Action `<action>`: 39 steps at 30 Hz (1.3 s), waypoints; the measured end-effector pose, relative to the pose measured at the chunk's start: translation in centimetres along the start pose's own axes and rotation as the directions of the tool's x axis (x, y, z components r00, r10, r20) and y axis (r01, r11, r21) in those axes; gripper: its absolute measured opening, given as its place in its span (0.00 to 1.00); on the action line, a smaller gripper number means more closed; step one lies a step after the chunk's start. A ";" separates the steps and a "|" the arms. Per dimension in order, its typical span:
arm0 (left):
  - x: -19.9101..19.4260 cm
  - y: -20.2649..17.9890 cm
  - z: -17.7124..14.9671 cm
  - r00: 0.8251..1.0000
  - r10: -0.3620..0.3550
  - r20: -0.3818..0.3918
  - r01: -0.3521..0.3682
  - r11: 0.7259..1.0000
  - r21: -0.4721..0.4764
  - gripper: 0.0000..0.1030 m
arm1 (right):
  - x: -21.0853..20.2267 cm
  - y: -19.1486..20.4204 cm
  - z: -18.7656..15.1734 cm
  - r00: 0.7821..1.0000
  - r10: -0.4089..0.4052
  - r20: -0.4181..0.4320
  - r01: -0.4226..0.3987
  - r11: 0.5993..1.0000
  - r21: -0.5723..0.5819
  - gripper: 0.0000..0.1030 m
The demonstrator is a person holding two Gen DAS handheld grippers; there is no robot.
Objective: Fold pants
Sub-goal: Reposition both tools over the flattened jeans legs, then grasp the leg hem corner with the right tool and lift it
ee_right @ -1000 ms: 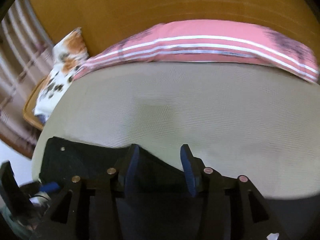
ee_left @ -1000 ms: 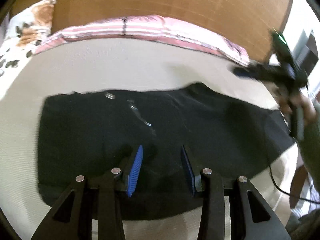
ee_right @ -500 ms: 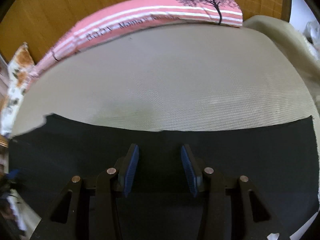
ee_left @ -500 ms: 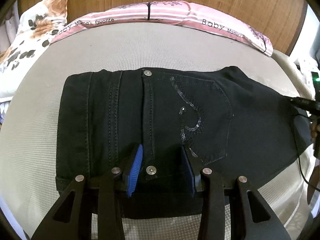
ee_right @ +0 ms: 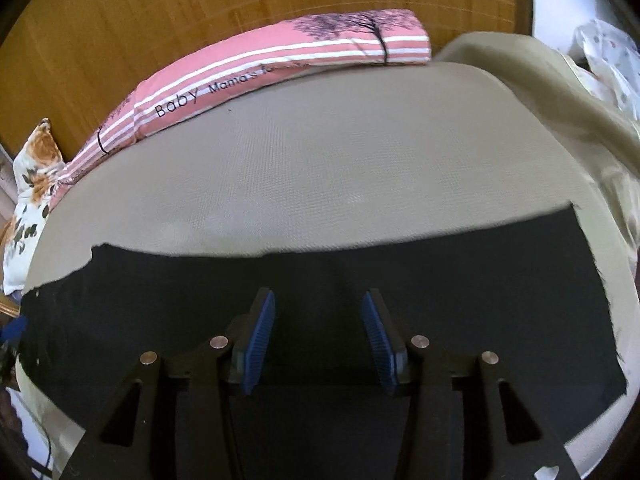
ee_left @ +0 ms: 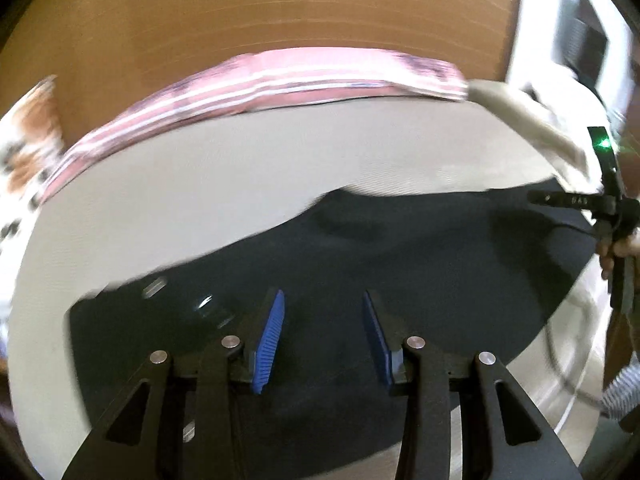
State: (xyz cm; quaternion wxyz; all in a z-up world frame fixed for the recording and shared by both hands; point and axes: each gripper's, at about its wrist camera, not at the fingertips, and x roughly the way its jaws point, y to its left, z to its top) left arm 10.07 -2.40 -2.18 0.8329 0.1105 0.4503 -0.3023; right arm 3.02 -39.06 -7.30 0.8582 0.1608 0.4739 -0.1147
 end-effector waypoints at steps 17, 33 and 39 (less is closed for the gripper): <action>11.9 -11.0 8.5 0.970 -0.221 -0.104 0.234 0.963 0.134 0.41 | -2.0 -6.1 -8.1 0.987 -0.163 -0.003 0.163 0.986 0.021 0.53; 11.1 -10.7 7.1 0.976 -0.191 -0.105 0.205 0.968 0.147 0.48 | -7.4 -14.5 -10.6 0.998 -0.040 0.042 0.021 0.928 0.371 0.58; 9.2 -14.2 4.3 0.946 -0.275 -0.171 0.312 0.916 0.253 0.48 | -7.9 -20.4 -13.0 0.994 0.006 0.107 -0.070 0.800 0.596 0.59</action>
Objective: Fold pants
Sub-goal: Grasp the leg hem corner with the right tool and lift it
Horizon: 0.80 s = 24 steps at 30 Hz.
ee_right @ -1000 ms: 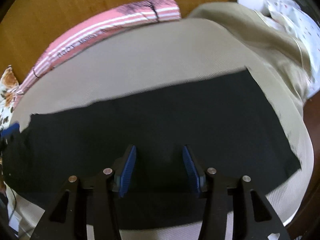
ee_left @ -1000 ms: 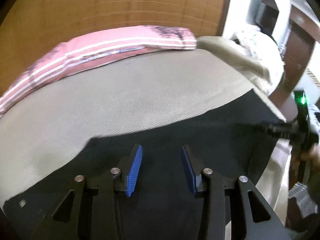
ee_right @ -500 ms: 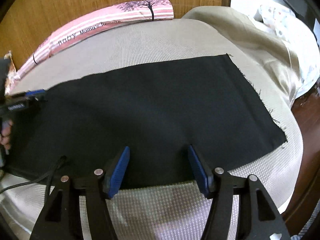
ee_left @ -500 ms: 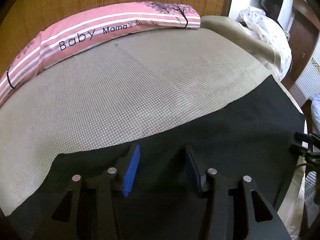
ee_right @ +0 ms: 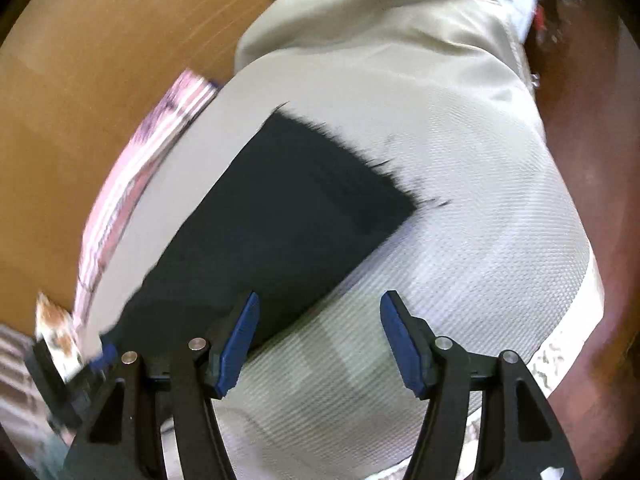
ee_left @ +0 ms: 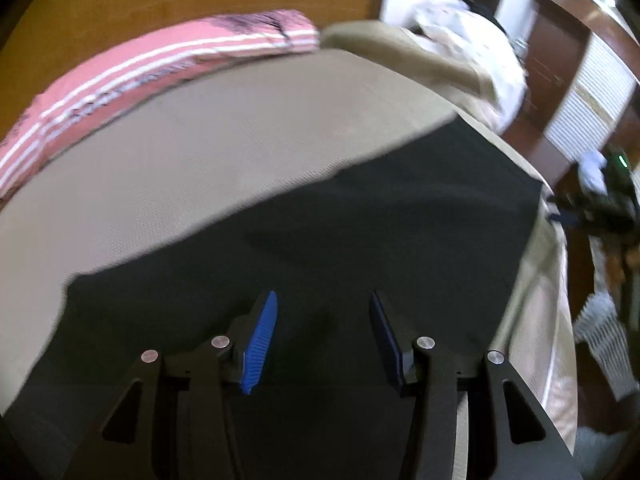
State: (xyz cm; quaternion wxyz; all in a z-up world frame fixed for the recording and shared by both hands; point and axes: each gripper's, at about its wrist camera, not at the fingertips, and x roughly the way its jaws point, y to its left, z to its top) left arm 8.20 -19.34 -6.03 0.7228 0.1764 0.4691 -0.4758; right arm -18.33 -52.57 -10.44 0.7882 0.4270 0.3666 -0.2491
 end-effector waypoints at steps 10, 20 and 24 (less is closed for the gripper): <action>0.3 -3.0 -3.2 0.998 -0.007 -0.065 0.008 1.000 0.016 0.48 | 2.0 -2.5 4.2 0.989 0.121 0.088 -0.125 0.991 0.039 0.44; -1.0 -3.3 -5.1 0.997 -0.032 -0.067 0.029 0.998 -0.051 0.48 | 3.4 -4.3 4.7 0.967 0.241 0.084 -0.255 0.929 0.267 0.10; -2.2 -1.7 -4.9 0.997 -0.063 -0.050 0.055 0.988 -0.145 0.48 | 1.7 -0.5 5.5 0.954 0.288 0.087 -0.300 0.932 0.202 0.09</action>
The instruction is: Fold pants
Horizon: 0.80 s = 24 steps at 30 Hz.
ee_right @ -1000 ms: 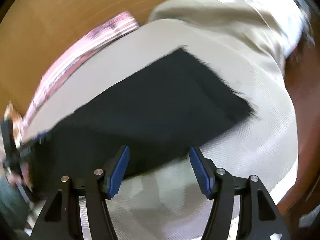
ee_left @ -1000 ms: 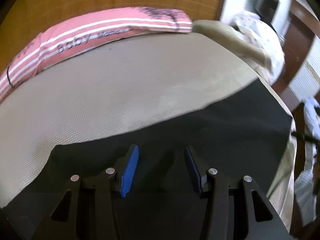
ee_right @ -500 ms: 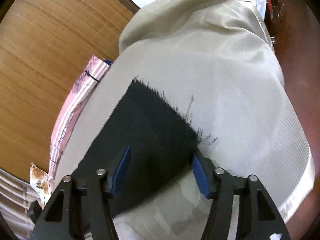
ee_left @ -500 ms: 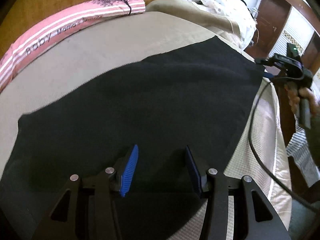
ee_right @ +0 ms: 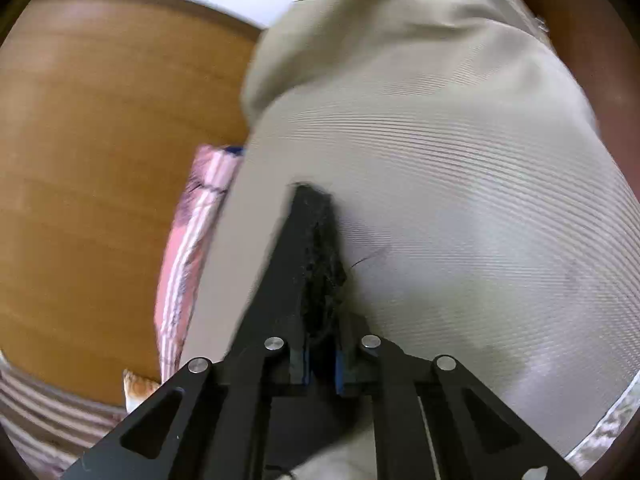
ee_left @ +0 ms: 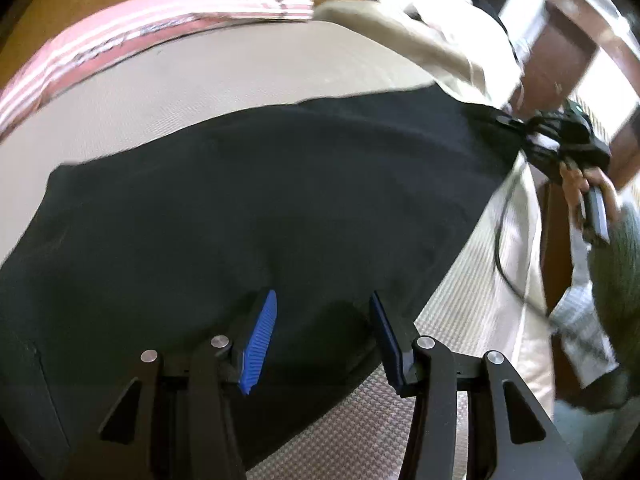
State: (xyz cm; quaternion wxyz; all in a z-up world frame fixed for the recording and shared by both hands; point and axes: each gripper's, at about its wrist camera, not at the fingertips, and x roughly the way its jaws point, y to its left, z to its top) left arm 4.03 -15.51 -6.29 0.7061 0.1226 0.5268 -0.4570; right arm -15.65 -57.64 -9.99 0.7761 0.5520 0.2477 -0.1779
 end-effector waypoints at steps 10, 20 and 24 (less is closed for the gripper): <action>-8.4 6.1 -0.7 0.983 0.042 0.180 0.003 0.970 -0.243 0.48 | 4.8 17.3 -7.4 0.971 0.109 -0.213 -0.182 0.916 -0.357 0.09; -12.5 10.7 -5.6 0.972 0.086 0.217 0.008 0.916 -0.400 0.48 | 14.6 24.2 -24.2 0.847 0.000 -0.531 -0.334 0.777 -0.534 0.09; -12.1 10.9 -6.2 0.974 0.057 0.217 0.038 0.912 -0.409 0.48 | 16.4 23.1 -29.2 0.806 -0.123 -0.579 -0.320 0.733 -0.601 0.09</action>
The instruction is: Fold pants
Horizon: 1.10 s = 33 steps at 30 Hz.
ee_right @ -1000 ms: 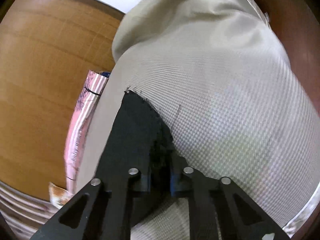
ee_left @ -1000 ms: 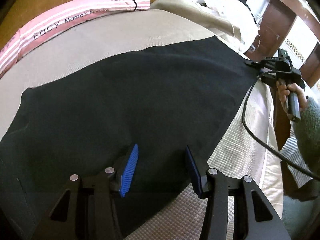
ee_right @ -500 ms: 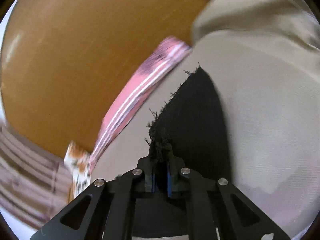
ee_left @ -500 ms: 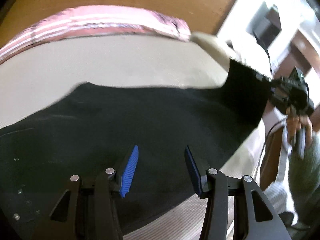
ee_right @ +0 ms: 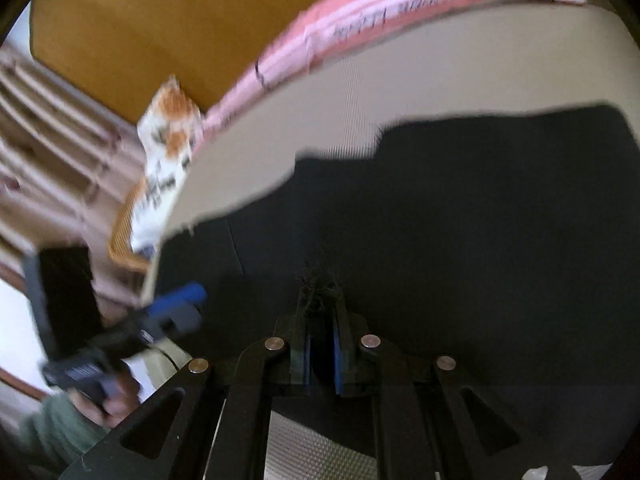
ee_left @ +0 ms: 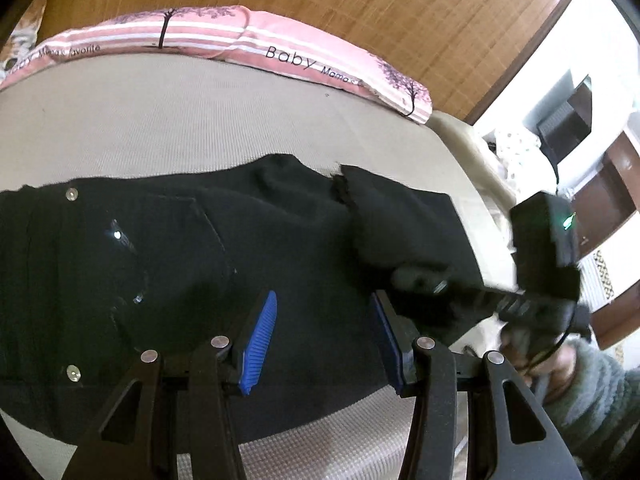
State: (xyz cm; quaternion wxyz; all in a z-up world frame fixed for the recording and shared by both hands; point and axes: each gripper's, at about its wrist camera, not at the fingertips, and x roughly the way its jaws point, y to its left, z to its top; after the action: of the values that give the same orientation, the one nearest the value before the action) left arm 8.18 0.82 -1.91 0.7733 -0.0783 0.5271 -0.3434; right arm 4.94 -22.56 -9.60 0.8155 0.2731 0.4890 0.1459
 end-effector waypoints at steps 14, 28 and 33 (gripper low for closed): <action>1.7 -0.1 0.9 0.990 -0.131 -0.047 0.127 0.989 -0.079 0.48 | 2.4 2.7 -2.3 0.997 -0.041 -0.058 0.033 0.992 -0.123 0.10; 2.9 0.1 0.3 0.975 -0.182 -0.128 0.158 0.971 -0.180 0.48 | -3.2 3.3 -2.0 0.999 -0.015 0.039 0.019 0.994 -0.109 0.46; 5.3 0.1 -0.5 0.949 -0.231 -0.217 0.169 0.948 -0.268 0.48 | -7.8 0.2 -2.2 0.989 -0.077 0.127 0.078 0.997 -0.002 0.49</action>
State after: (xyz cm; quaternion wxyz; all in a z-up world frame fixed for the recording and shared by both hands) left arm 8.92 -2.28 -6.21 0.6474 -0.1839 0.6463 -0.3596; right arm -0.76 -25.64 -4.71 0.8510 0.2599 0.4457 0.0981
